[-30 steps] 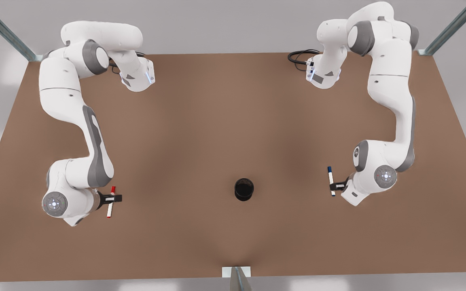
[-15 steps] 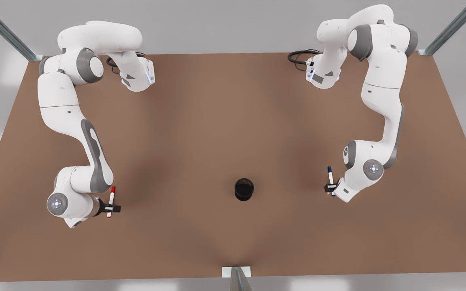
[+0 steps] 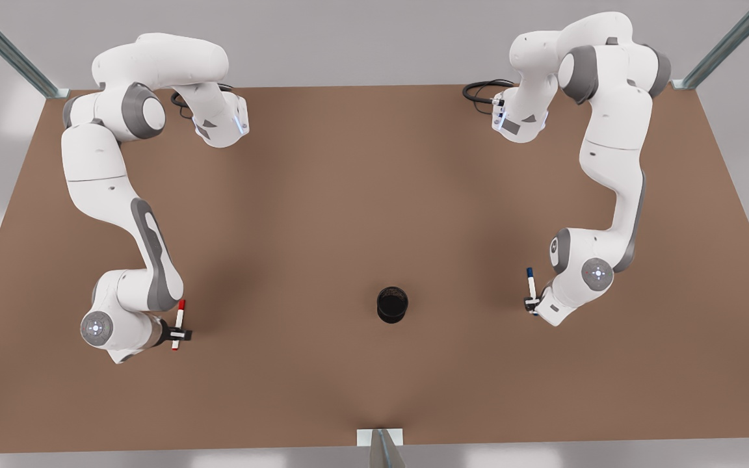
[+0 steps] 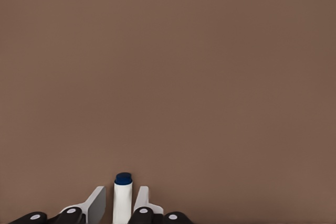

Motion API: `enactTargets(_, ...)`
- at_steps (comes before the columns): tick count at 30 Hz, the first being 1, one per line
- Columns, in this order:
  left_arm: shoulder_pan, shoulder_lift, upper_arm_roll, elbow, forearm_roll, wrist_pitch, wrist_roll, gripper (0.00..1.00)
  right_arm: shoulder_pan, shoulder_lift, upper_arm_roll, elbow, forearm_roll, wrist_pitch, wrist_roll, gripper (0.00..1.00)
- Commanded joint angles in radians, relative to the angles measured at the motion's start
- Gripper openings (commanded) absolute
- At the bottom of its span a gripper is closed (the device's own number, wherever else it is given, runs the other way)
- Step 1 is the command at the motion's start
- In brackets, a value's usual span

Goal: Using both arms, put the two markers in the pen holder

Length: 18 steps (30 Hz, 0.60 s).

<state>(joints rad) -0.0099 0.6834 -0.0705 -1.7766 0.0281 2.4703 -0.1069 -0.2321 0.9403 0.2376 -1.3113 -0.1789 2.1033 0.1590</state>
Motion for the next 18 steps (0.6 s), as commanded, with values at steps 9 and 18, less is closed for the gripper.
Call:
enactTargets(9,-0.001,0.01,0.0,0.0,0.001,0.006,0.015,0.39,-0.001,0.005,0.0,-0.005,0.002,0.006,0.001,0.51)
enactTargets(18,-0.001,0.015,0.0,0.002,0.001,0.012,0.015,0.33,-0.003,0.003,0.002,-0.009,0.001,0.0,0.004,0.4)
